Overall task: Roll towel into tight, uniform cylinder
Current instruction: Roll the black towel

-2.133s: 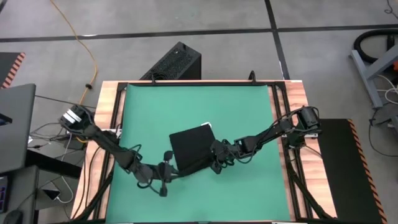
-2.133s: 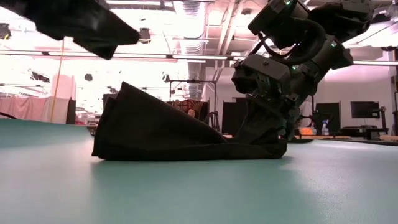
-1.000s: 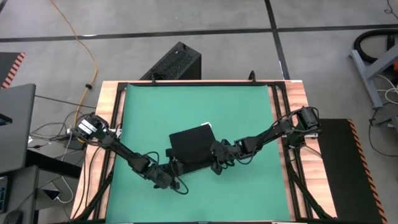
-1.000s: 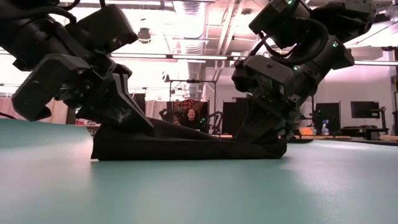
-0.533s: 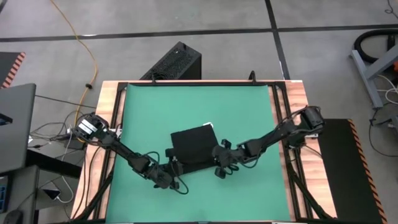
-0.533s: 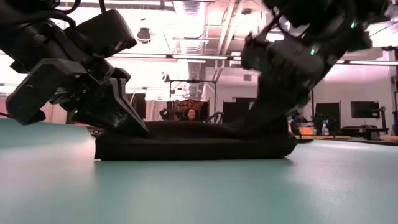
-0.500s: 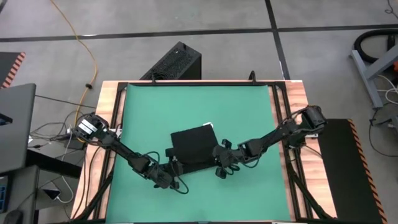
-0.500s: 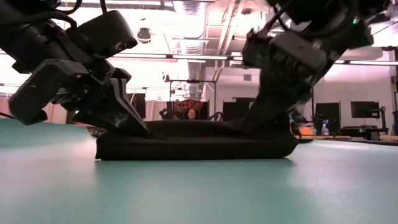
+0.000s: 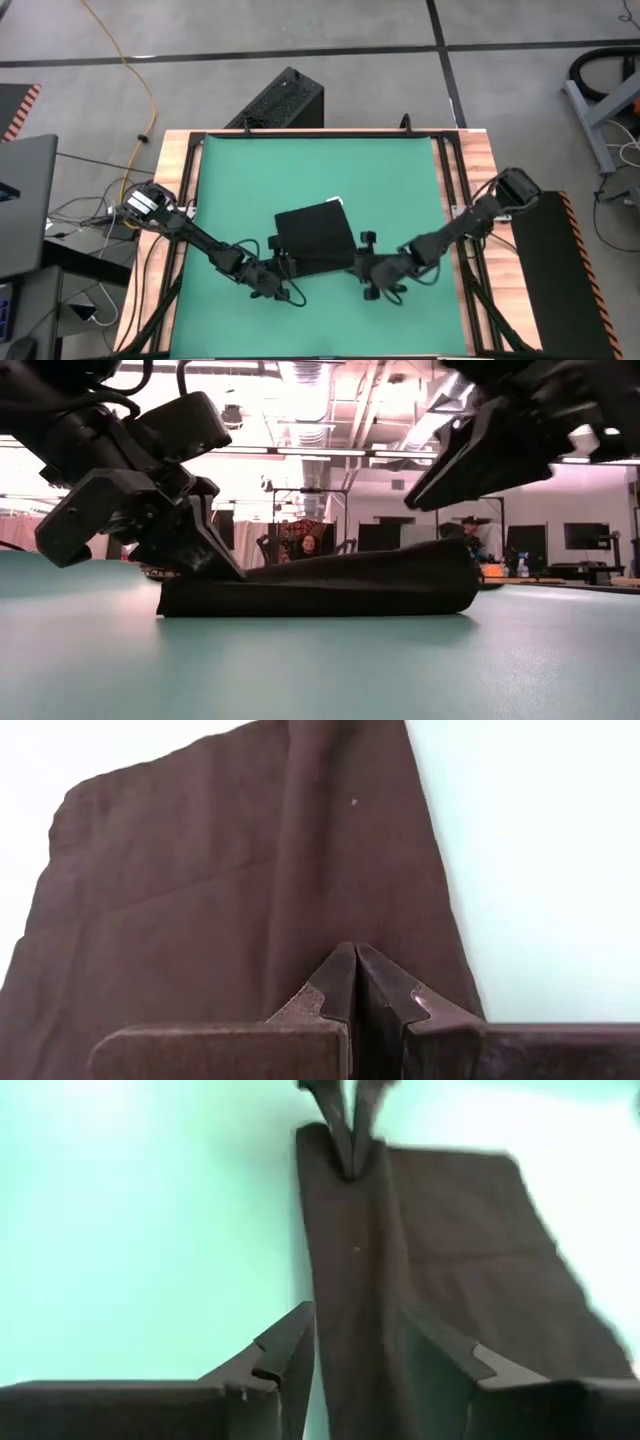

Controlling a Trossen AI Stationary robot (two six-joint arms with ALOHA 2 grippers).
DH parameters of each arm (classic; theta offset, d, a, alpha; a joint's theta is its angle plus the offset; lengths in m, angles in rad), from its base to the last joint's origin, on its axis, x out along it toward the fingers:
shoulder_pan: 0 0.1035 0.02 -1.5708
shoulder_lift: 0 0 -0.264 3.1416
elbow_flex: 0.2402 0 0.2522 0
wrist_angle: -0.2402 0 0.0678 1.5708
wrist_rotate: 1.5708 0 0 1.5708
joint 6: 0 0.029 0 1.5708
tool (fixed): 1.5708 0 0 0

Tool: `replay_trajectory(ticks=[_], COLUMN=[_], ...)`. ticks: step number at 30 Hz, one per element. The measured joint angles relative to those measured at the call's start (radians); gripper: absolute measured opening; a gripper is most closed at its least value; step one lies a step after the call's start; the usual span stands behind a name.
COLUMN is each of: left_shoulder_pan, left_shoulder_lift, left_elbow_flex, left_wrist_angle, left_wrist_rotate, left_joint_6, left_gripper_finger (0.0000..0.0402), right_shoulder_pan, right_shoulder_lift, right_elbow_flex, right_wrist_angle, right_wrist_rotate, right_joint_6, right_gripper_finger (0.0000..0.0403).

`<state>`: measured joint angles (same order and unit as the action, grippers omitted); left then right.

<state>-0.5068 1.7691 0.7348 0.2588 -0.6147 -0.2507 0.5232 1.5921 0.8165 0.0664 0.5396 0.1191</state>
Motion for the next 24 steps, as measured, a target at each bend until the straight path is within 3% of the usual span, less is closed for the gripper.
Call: replay_trajectory(ticks=[5, 12, 19, 24], left_shoulder_pan=[0.001, 0.001, 0.001, 0.001], left_shoulder_lift=[0.0, 0.001, 0.001, 0.001], left_elbow_flex=[-0.052, -0.109, -0.109, -0.109], left_wrist_angle=[0.058, 0.177, 0.204, 0.2], left_wrist_rotate=[0.006, 0.014, 0.025, 0.029], left_joint_6=[-0.048, -0.05, -0.025, -0.025], left_gripper_finger=[0.0, 0.0, 0.0, 0.0], right_shoulder_pan=[0.026, -0.048, -0.135, -0.138], right_shoulder_lift=[0.0, 0.0, 0.016, 0.089], right_elbow_flex=[-0.021, -0.069, -0.068, -0.068], right_wrist_angle=[0.008, 0.048, 0.097, 0.118], right_wrist_rotate=[0.036, 0.035, -0.099, -0.104], right_joint_6=[-0.048, -0.051, -0.075, -0.075], right_gripper_finger=[0.0169, 0.0148, 0.0135, 0.0133])
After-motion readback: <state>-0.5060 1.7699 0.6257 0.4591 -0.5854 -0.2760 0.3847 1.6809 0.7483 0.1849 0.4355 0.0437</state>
